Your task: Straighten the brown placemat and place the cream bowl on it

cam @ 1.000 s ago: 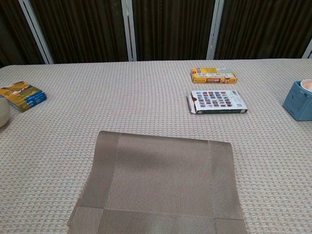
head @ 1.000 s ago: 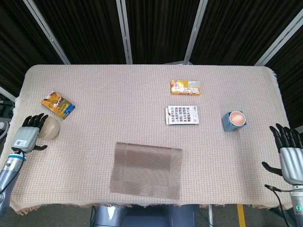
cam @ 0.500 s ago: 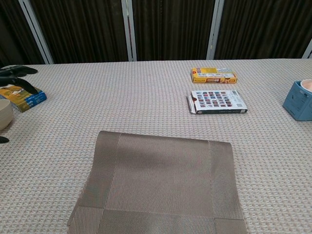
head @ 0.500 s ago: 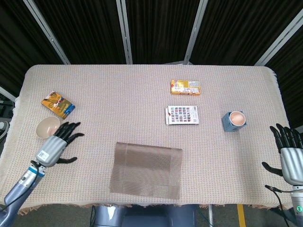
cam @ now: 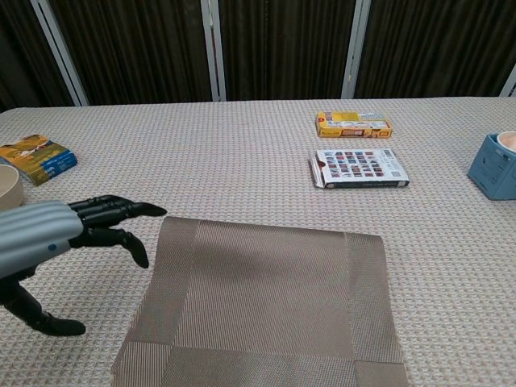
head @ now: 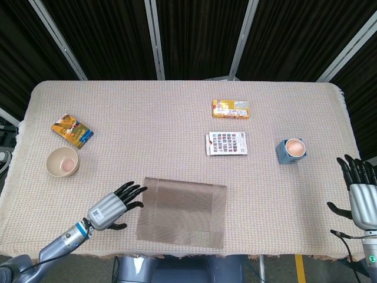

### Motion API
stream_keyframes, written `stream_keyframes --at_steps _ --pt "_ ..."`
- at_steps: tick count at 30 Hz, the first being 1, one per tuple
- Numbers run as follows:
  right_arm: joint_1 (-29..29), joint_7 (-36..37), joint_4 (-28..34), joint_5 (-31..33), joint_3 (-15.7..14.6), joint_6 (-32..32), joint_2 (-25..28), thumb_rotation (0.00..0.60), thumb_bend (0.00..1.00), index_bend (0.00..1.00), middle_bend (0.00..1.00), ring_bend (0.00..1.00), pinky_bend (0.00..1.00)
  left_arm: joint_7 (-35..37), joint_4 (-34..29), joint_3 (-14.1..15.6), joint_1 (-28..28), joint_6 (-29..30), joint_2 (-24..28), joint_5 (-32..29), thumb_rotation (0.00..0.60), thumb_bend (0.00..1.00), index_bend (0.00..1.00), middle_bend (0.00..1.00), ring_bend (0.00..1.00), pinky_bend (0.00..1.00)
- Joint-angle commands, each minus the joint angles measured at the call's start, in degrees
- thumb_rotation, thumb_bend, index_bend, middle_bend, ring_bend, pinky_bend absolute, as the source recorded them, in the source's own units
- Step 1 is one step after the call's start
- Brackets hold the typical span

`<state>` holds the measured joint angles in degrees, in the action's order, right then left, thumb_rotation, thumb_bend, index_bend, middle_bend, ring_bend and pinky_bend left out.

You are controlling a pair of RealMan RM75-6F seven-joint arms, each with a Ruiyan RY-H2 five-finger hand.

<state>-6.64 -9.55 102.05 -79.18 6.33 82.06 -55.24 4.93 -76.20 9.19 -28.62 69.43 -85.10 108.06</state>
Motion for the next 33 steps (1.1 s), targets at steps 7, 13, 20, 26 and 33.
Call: stream_keyframes --at_steps 7,13,20,26,33 --pt "-0.09 -0.13 -0.22 0.30 0.05 -0.20 -0.14 0.600 0.00 0.00 0.00 0.00 0.00 -0.65 6.71 2.95 -0.60 1.84 -4.44 4.99 0.600 0.06 0.31 0.00 0.00 0.00" --pt "-0.09 -0.23 -0.23 0.19 0.02 -0.13 -0.19 0.600 0.00 0.00 0.00 0.00 0.00 0.09 9.44 4.35 -0.76 3.05 -5.74 6.33 0.600 0.07 0.32 0.00 0.00 0.00" --pt "-0.12 -0.16 -0.35 0.30 0.06 -0.17 -0.21 0.600 0.00 0.00 0.00 0.00 0.00 1.03 11.44 5.35 -0.64 4.26 -7.43 7.01 0.600 0.10 0.35 0.00 0.00 0.00" --pt "-0.12 0.07 -0.43 0.35 0.12 -0.17 -0.17 0.600 0.00 0.00 0.00 0.00 0.00 1.07 12.27 5.41 -1.30 4.18 -8.87 7.29 0.600 0.12 0.37 0.00 0.00 0.00" --pt "-0.08 0.34 -0.45 0.40 0.17 -0.12 -0.02 0.600 0.00 0.00 0.00 0.00 0.00 0.77 12.32 5.45 -1.95 3.55 -9.73 6.94 0.600 0.15 0.39 0.00 0.00 0.00"
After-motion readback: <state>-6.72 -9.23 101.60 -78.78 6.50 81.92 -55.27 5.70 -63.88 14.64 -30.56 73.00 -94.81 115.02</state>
